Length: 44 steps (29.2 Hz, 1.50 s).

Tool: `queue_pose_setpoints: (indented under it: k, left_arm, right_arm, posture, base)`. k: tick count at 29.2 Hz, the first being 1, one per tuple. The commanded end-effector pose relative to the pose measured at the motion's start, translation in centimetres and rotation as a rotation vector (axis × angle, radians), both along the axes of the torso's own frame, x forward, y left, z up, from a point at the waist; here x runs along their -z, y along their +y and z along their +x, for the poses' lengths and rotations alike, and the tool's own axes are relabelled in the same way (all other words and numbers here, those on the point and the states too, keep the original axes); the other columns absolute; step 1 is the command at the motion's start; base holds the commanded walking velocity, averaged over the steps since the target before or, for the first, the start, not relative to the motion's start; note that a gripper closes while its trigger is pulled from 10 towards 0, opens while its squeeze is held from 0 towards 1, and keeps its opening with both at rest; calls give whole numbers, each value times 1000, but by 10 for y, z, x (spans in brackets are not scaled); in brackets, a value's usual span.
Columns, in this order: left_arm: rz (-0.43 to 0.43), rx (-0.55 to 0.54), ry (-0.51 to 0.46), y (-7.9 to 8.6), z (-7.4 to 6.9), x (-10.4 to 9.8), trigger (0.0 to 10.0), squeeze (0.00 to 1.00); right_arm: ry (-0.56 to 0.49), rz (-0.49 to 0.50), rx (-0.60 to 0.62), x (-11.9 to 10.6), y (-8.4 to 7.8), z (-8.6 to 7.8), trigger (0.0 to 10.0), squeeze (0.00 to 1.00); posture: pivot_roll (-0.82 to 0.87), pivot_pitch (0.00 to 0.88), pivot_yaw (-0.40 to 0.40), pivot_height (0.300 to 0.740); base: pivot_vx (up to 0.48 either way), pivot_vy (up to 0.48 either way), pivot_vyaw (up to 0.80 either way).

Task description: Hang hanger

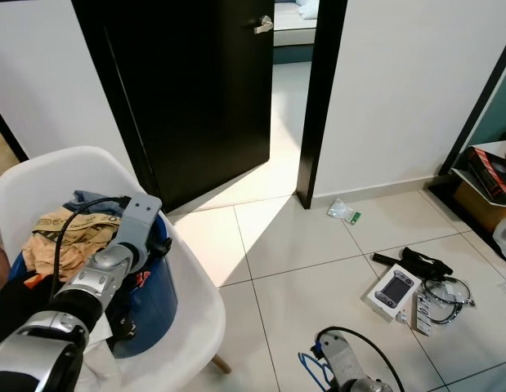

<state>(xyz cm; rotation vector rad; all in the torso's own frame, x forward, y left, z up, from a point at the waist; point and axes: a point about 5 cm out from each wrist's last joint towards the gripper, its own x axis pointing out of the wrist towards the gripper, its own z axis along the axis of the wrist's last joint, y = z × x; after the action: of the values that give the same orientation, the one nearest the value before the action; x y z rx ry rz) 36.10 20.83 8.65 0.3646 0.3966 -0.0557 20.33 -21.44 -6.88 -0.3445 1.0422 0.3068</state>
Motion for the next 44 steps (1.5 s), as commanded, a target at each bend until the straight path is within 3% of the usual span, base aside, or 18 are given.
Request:
queue_pose_setpoints:
  k: [1,3,9,12,21,32,44]
  left_arm:
    - [39,-17,8,8,1,-3,10000,0]
    - [44,-35,-1,11,2,-4,10000,0]
    - [-46,-139,-185,23,15,-40,10000,0]
    - [-50,-143,-200,24,17,-44,10000,0]
    - [21,-185,-83,31,8,-22,10000,0]
    - [102,-261,-48,43,5,-20,10000,0]
    - [49,-194,43,29,-3,2,10000,0]
  right_arm:
    - [-7,-3,-9,1,0,-1,10000,0]
    - [-6,-4,-9,1,0,-2,10000,0]
    - [0,-7,-8,2,-2,-5,10000,0]
    - [2,-8,-9,2,-3,-6,10000,0]
    - [6,-9,-15,3,-4,-8,10000,0]
    - [8,-8,-15,4,-5,-11,10000,0]
    - [9,-9,-19,5,-5,-12,10000,0]
  posture:
    - [-52,0,10,740]
    - [-57,0,9,740]
    - [-67,15,3,740]
    - [-64,22,0,740]
    - [-79,53,-1,740]
    - [-93,79,3,740]
    - [-101,89,3,740]
  base:
    - [0,0,0]
    - [0,0,0]
    - [0,0,0]
    - [0,0,0]
    - [0,0,0]
    - [0,0,0]
    - [0,0,0]
